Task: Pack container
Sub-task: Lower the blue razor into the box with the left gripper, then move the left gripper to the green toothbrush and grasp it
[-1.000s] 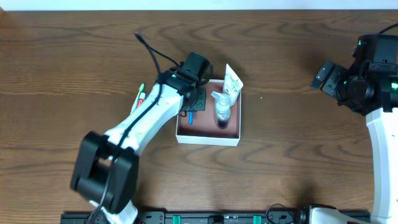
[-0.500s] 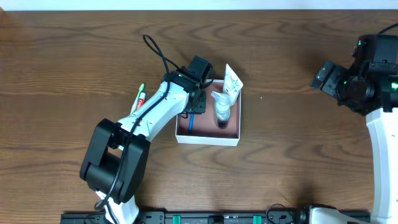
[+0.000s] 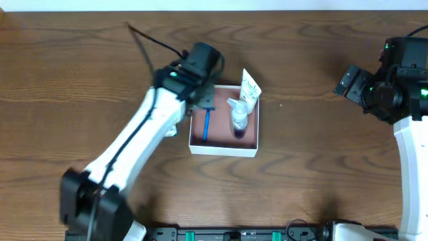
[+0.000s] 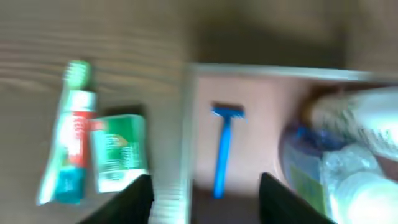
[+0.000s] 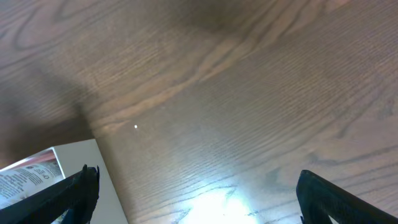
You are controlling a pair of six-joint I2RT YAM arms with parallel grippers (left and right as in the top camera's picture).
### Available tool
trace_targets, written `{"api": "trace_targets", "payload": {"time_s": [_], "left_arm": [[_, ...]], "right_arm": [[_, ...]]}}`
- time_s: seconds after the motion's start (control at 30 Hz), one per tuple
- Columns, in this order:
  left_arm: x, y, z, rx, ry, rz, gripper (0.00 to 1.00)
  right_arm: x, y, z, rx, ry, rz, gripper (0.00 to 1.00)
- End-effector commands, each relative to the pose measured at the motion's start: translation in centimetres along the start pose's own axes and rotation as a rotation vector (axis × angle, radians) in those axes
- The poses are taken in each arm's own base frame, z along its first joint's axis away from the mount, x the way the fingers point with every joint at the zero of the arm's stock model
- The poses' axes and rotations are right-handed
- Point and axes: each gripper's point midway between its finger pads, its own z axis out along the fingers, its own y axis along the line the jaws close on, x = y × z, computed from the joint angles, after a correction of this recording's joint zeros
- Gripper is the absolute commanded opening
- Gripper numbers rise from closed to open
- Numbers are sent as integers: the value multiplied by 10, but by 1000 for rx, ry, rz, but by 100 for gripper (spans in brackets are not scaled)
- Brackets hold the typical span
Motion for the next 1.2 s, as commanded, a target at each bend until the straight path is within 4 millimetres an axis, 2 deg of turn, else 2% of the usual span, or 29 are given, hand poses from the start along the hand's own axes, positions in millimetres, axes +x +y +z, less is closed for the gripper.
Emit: {"api": "trace_targets", "payload": {"time_s": [0.0, 0.17, 0.23, 0.4, 0.57, 0.73, 0.93, 1.17], "left_arm": [[-11, 49, 0, -155, -21, 16, 64], [7, 111, 27, -252, 132, -5, 79], [19, 132, 43, -240, 209, 6, 87], [38, 157, 78, -110, 349, -42, 87], [43, 185, 101, -89, 381, -115, 87], [45, 192, 119, -73, 398, -30, 86], [57, 193, 138, -52, 449, 57, 78], [59, 193, 144, -50, 459, 56, 78]], "right_arm": [[-1, -2, 0, 3, -3, 6, 99], [-1, -2, 0, 3, -3, 6, 99], [-2, -2, 0, 4, -3, 6, 99], [-1, -2, 0, 3, -3, 6, 99], [-1, -2, 0, 3, -3, 6, 99], [-1, -2, 0, 3, -3, 6, 99], [-1, -2, 0, 3, -3, 6, 99], [-1, -2, 0, 3, -3, 6, 99]]}}
